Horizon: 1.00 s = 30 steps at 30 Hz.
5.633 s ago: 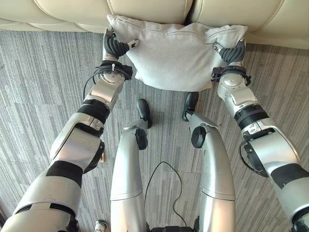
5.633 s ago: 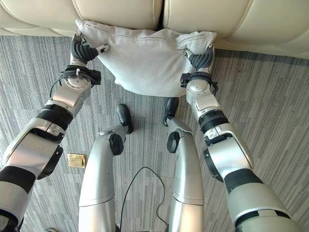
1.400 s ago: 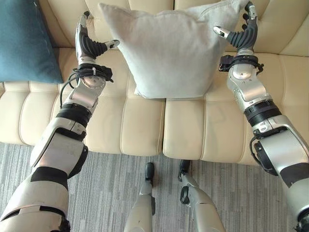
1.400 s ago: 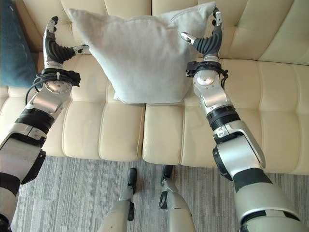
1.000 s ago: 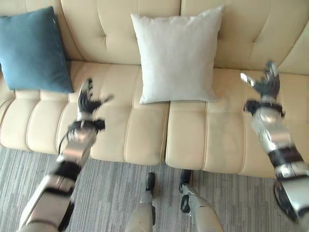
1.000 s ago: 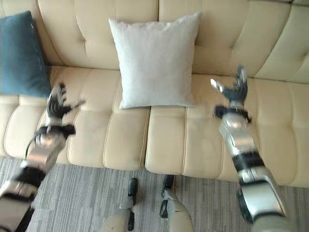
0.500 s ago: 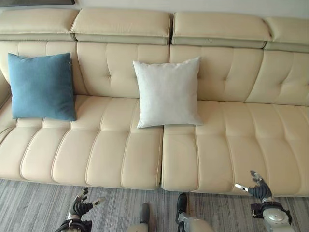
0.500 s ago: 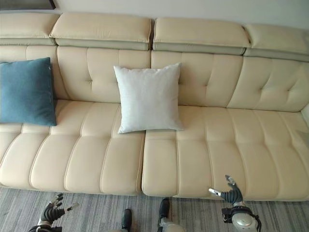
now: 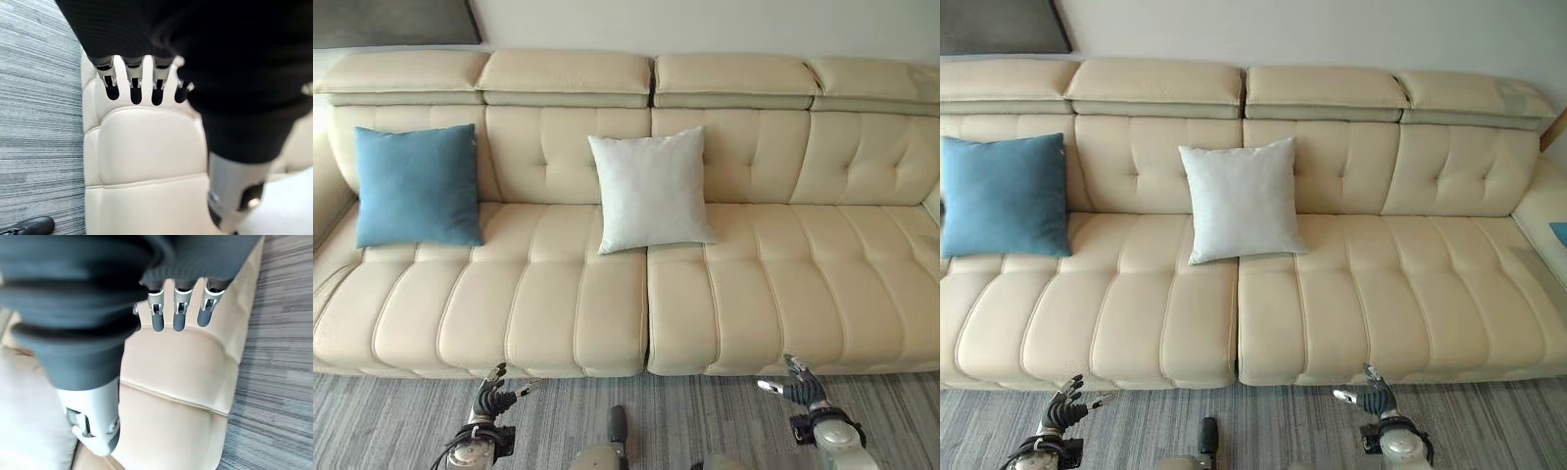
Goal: Pick up all the scattered cushions and arrange them neatly on the sofa.
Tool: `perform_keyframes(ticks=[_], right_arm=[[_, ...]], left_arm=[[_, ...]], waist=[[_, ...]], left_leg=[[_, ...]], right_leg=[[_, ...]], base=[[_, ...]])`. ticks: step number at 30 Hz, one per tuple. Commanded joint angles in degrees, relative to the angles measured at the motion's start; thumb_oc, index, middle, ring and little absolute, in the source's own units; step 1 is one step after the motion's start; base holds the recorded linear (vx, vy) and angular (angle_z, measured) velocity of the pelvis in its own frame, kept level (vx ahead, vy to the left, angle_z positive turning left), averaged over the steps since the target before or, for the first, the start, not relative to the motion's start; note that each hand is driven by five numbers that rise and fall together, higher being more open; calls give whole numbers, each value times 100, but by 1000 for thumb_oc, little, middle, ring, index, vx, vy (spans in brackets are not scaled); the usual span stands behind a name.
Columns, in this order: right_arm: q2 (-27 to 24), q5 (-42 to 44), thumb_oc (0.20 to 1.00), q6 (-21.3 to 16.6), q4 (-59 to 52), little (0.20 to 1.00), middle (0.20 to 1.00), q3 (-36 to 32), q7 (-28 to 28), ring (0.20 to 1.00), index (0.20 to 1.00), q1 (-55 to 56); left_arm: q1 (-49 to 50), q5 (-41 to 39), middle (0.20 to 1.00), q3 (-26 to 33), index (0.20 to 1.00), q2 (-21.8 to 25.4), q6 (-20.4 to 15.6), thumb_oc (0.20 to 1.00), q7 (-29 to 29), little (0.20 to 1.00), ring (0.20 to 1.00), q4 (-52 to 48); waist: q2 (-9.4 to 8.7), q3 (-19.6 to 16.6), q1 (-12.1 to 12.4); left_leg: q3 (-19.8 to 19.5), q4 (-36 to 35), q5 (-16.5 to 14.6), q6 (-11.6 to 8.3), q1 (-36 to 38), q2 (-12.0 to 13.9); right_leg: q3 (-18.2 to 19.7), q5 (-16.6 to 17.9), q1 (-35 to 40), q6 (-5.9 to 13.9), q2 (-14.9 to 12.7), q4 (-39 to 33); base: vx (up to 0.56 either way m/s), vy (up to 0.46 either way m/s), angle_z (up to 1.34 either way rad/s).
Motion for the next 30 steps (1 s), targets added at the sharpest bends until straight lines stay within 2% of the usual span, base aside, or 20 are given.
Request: perform_keyframes(ticks=[1,2,5,8,11,17,20,21,22,24,25,27,28,30], right_arm=[[-101,361,1000,-140,-164,1000,1000,-175,-304,1000,1000,26],[-125,417,1000,-149,-167,1000,1000,-194,-353,1000,1000,-29],[-154,464,1000,-144,-53,1000,1000,-216,-314,1000,1000,-15],[-150,483,1000,-138,21,1000,1000,-233,-296,1000,1000,34],[-121,528,1000,-138,150,1000,1000,-259,-264,1000,1000,28],[-68,617,1000,-93,246,1000,1000,-254,-243,1000,1000,-11],[-34,625,1000,-57,234,1000,1000,-207,-256,1000,1000,-22],[-16,599,1000,-24,223,1000,1000,-137,-254,1000,1000,-17],[7,583,1000,-18,200,1000,1000,-92,-253,1000,1000,-30],[29,463,1000,-42,74,1000,1000,62,-251,1000,1000,-91],[32,462,1000,-41,73,1000,1000,62,-252,1000,1000,-93],[22,414,1000,-72,-71,1000,1000,169,-272,1000,1000,-157],[58,383,1000,-92,-181,1000,1000,291,-266,1000,1000,-194],[79,384,1000,-81,-240,1000,1000,296,-264,1000,1000,-184]], left_arm=[[-249,-125,1000,-107,1000,48,-233,1000,169,1000,1000,-104],[-319,-146,1000,-159,1000,31,-242,1000,187,1000,1000,-118],[-317,111,1000,-390,1000,28,-214,1000,50,1000,1000,-201],[-264,122,1000,-433,1000,10,-200,1000,2,1000,1000,-303],[-312,171,1000,-532,1000,25,-185,1000,-56,1000,1000,-220],[-355,252,1000,-657,1000,125,-141,1000,-156,1000,1000,-343],[-347,261,1000,-668,1000,150,-131,1000,-159,1000,1000,-337],[-316,287,1000,-660,1000,171,-114,1000,-145,1000,1000,-403],[-322,262,1000,-653,1000,191,-112,1000,-139,1000,1000,-440],[-287,257,1000,-590,1000,295,-128,1000,-108,1000,1000,-699],[-289,257,1000,-588,1000,298,-127,1000,-108,1000,1000,-700],[-287,150,1000,-539,1000,351,-109,1000,-125,1000,1000,-753],[-269,45,1000,-452,1000,349,-99,1000,-95,1000,1000,-715],[-277,67,1000,-485,1000,335,-64,1000,-85,1000,1000,-671]], waist=[[-234,-71,-48],[-224,-23,-62],[-285,23,-161],[-264,22,-191],[-228,-48,-244],[-233,-39,-369],[-266,-52,-415],[-305,-18,-476],[-326,-16,-461],[-319,19,-324],[-328,9,-329],[-306,39,-166],[-273,29,-1],[-314,23,-33]], left_leg=[[-7,-219,-196,-332,166,-206],[-46,-142,-176,-382,41,-222],[-643,318,-791,-269,193,-400],[-811,445,-821,-298,191,-435],[-747,276,-870,-231,328,-417],[-558,428,-1032,-123,418,-464],[-302,548,-1142,-66,426,-426],[59,683,-1293,-1,451,-335],[188,687,-1294,8,427,-285],[582,784,-1416,26,487,-46],[582,780,-1398,26,469,-53],[827,851,-1464,12,527,141],[1107,917,-1653,-65,701,398],[1190,937,-1706,-87,822,464]], right_leg=[[34,978,-381,366,32,-692],[4,1028,-411,350,26,-748],[52,1223,-597,309,-85,-655],[121,1242,-598,324,-79,-672],[170,1238,-591,329,-64,-635],[556,1343,-685,398,-113,-553],[859,1433,-856,484,-86,-486],[1081,1488,-1048,582,-38,-376],[1055,1517,-1172,601,-40,-305],[223,1423,-1206,495,-297,-202],[223,1435,-1222,493,-303,-207],[-759,1266,-1122,378,-572,-52],[-1610,1154,-1033,418,-832,234],[-1651,1090,-1023,372,-844,302]], base=[[-242,-164,64],[-285,-123,52],[-186,-6,-5],[-24,40,-35],[34,57,-20],[7,75,-28],[-7,89,-78],[-32,86,-179],[-24,29,-231],[-7,-69,-192],[5,-90,-139],[54,-114,-152],[106,-100,-88],[182,-180,-163]])
